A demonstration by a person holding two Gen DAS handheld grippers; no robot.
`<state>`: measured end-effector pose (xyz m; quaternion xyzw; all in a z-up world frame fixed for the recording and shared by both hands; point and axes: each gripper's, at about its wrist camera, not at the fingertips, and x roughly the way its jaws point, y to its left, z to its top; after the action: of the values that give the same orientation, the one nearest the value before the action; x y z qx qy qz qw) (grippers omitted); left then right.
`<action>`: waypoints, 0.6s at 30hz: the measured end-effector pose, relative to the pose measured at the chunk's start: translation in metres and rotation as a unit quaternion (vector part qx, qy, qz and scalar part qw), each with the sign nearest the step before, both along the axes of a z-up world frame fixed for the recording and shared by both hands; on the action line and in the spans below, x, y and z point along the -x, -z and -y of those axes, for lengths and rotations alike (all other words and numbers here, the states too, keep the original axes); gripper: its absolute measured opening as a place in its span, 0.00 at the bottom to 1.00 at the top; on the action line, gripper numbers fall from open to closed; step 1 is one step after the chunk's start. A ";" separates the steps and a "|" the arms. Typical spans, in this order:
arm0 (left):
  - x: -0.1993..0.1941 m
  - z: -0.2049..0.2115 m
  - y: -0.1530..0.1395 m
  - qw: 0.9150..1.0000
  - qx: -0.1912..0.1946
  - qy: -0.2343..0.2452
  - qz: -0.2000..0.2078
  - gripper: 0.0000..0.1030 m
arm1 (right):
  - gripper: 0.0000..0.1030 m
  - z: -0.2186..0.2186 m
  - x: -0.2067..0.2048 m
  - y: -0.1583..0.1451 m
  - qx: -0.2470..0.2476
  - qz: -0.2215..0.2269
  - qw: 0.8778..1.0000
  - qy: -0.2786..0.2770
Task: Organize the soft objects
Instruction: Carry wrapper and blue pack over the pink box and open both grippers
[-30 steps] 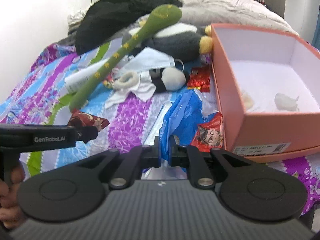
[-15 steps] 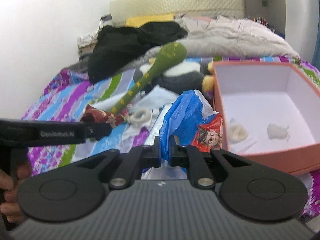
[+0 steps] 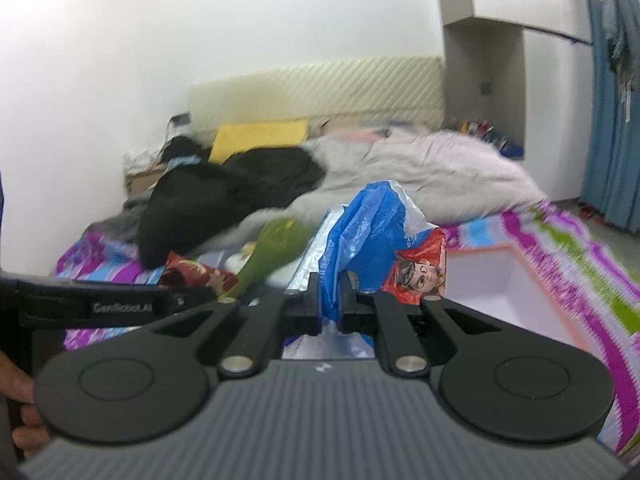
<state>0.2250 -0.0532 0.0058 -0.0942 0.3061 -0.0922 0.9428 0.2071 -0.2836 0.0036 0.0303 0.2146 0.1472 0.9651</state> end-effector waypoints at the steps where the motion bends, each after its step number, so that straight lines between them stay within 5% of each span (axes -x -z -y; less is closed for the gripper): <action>1: -0.007 0.005 -0.004 1.000 0.004 0.006 0.002 0.36 | 0.10 0.006 -0.004 -0.003 0.000 0.002 1.000 0.005; 9: -0.059 0.058 -0.011 0.998 0.019 0.058 -0.017 0.36 | 0.10 0.045 -0.047 -0.008 0.024 -0.020 0.998 0.048; 18: -0.117 0.119 0.036 0.991 -0.012 0.103 -0.088 0.36 | 0.10 0.089 -0.092 0.040 0.037 -0.119 0.988 0.088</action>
<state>0.3421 -0.1723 -0.0307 -0.0583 0.3971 -0.1766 0.8987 0.2989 -0.3722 -0.0362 0.0304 0.3299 0.0491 0.9423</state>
